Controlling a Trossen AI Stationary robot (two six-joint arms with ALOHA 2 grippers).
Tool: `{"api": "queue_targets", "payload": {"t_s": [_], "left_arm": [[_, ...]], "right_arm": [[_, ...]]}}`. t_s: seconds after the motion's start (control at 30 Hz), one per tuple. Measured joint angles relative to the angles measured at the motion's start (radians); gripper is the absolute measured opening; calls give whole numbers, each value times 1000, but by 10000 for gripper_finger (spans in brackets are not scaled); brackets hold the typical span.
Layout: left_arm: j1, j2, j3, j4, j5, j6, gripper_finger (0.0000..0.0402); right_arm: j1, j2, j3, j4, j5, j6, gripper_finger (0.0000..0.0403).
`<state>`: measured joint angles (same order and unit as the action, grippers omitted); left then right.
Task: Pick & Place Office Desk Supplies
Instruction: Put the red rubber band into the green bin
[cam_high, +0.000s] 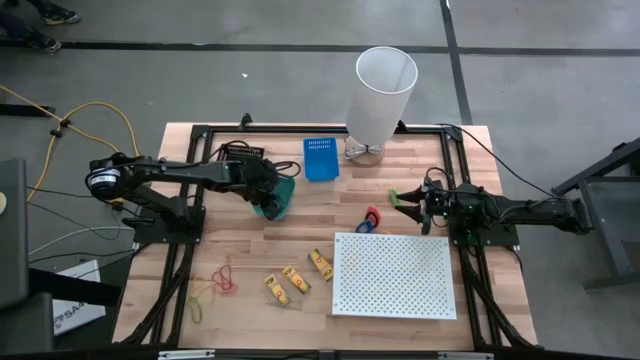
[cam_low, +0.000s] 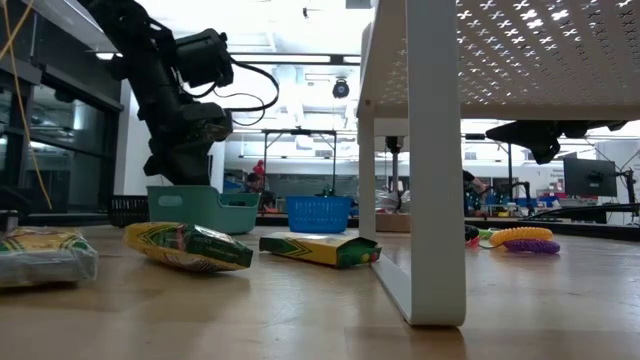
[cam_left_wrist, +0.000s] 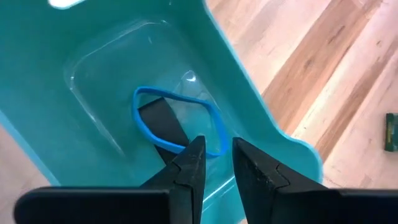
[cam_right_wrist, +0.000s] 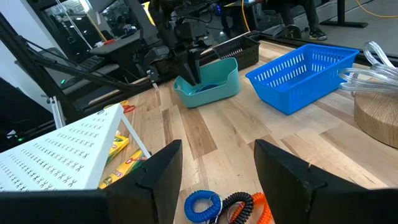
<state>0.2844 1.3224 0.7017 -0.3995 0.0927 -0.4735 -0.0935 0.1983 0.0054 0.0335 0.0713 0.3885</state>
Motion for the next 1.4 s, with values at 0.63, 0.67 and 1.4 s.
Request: {"api": "queue_targets", "payload": {"t_s": [0.63, 0.67, 1.4], "left_arm": [[0, -7, 196, -13, 12, 170, 76], [0, -7, 196, -17, 12, 170, 76], [-306, -42, 197, -233, 10, 31, 76]], "right_arm": [[0, 0, 0, 0, 0, 0, 188], [0, 0, 0, 0, 0, 0, 188], [0, 0, 0, 0, 0, 0, 188]]}}
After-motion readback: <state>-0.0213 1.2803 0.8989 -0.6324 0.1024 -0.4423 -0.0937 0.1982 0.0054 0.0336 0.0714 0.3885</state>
